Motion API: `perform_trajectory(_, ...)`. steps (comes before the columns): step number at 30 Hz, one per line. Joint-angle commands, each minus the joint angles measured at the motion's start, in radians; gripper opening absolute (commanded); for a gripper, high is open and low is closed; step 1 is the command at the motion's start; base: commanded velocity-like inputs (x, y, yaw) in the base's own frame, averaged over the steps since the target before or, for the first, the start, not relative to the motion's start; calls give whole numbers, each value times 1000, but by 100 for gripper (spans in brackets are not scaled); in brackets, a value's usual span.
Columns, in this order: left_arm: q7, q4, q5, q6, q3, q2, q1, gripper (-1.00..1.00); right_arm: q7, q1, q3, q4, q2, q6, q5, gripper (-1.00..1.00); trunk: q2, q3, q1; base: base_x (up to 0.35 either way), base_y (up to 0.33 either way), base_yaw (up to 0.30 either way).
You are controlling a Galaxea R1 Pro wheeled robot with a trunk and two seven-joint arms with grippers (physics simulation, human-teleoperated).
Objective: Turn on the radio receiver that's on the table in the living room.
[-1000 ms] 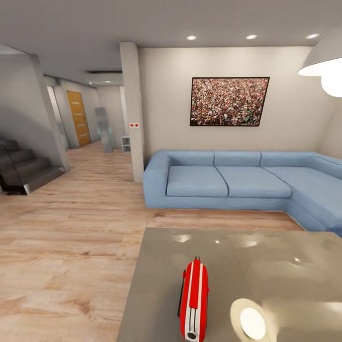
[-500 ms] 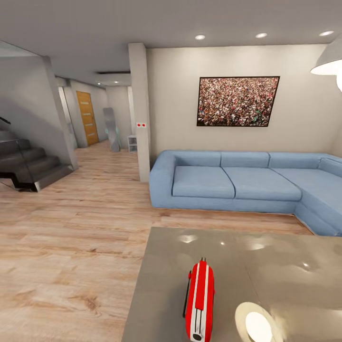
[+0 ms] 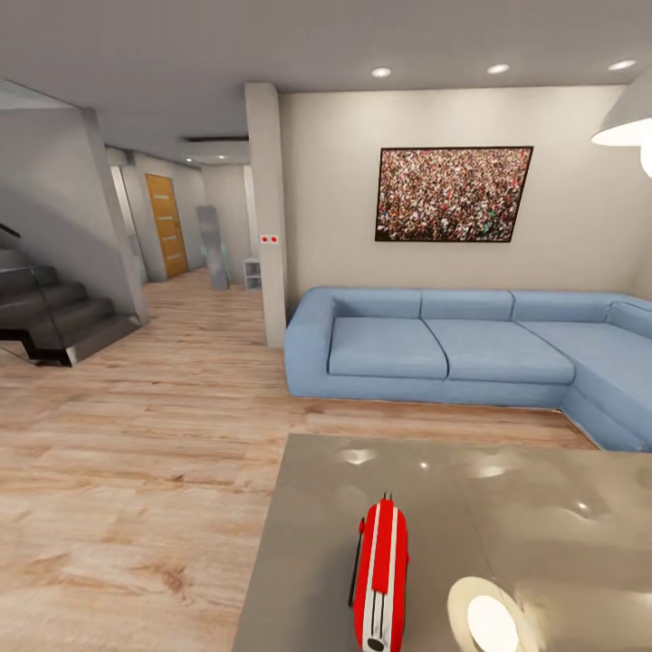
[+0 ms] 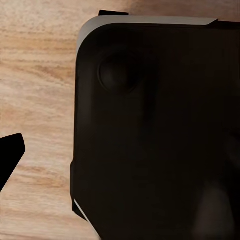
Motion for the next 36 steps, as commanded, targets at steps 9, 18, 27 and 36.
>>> perform_trajectory(9, 0, 0, 0, 0, 0, 1, 0, 100, 1, 0, -1, 0, 1, 1, 0, 100, 63, 27, -35, 0, 0, 10)
perform_trajectory(18, 0, 0, 0, 0, 0, 1, 0, 100, -3, 0, -1, 0, -1, 1, 1, 100, 126, 43, -69, 0, 0, 22)
perform_trajectory(27, 1, 0, 0, 0, 0, 1, 0, 100, -3, 0, -2, 0, -2, 0, 0, 100, 189, 57, -104, 0, 0, 0)
perform_trajectory(36, 0, 0, 0, 0, 0, 1, 0, 100, -3, 0, -3, 0, -4, 0, 0, 100, 252, 71, -138, 0, 0, 0)
